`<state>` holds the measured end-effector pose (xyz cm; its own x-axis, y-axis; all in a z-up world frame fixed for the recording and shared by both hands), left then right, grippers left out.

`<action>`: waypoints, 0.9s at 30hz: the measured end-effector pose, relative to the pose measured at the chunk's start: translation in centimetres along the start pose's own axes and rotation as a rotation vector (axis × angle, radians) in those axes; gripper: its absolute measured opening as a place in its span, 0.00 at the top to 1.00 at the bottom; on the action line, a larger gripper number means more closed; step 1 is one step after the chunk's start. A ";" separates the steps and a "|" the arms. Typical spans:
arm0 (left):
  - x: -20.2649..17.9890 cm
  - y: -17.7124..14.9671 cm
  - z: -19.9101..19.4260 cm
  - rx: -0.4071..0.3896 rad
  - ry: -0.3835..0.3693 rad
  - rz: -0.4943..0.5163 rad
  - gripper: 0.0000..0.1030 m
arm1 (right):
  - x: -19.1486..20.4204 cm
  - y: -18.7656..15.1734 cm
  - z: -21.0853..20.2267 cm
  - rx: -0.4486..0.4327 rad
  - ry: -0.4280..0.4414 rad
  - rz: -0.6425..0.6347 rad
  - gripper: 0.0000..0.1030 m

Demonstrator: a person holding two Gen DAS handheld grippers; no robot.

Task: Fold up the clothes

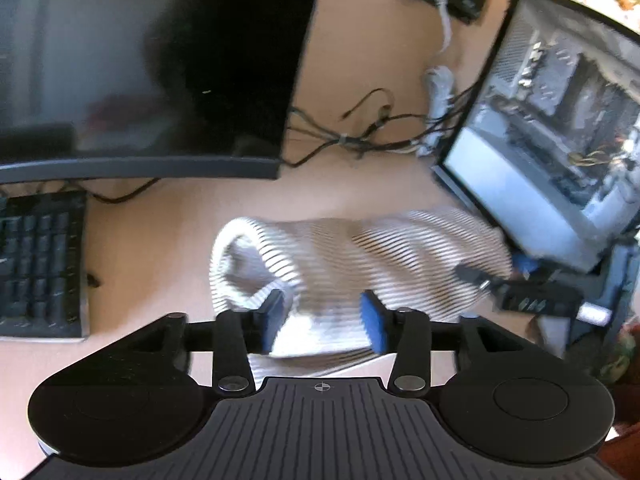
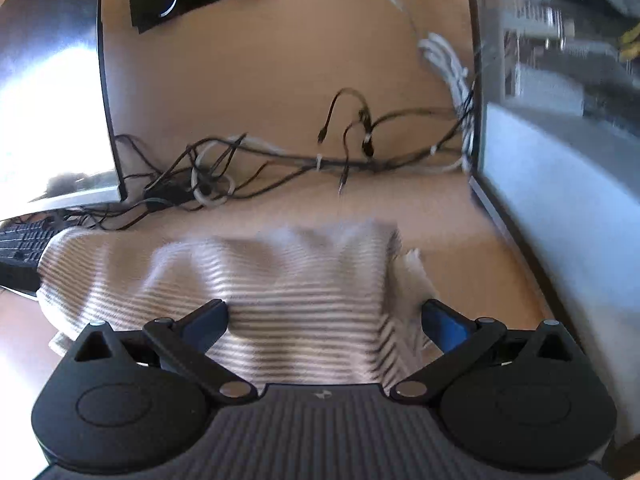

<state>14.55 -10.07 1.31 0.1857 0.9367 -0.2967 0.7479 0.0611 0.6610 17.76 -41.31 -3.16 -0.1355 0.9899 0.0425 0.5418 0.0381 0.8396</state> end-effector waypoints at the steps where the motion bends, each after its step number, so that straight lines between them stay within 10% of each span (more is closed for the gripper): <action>1: 0.3 -0.3 0.2 0.018 0.010 -0.016 0.40 | -0.2 0.2 0.2 0.006 0.001 -0.004 0.00; 13: 2.4 -1.5 4.6 0.120 0.048 -0.063 0.44 | 0.7 -3.2 -0.4 0.079 0.025 -0.028 0.15; 19: -0.5 2.1 -2.6 -0.064 -0.125 0.013 0.18 | -2.8 -1.3 -3.4 -0.020 -0.030 0.017 0.16; 22: -1.6 3.6 -1.5 -0.129 -0.095 0.074 0.11 | -1.8 1.6 -4.8 -0.139 -0.065 -0.038 0.23; 27: 0.3 0.7 4.1 0.016 0.010 0.033 0.21 | 1.2 2.4 0.0 -0.014 0.014 0.051 0.32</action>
<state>17.77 -11.18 -1.17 0.2044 0.9414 -0.2682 0.7514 0.0247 0.6594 18.94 -39.98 -1.06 -0.1197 0.9885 0.0929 0.5368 -0.0143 0.8436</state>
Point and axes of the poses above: each gripper's, at about its wrist camera, not at the fingertips, and z roughly the way its jaws point, x to its left, y to its top, the point moved 4 cm from there along z, roughly the way its jaws point, and after that the axes turned 5 degrees about -z, right-handed, at the moved point
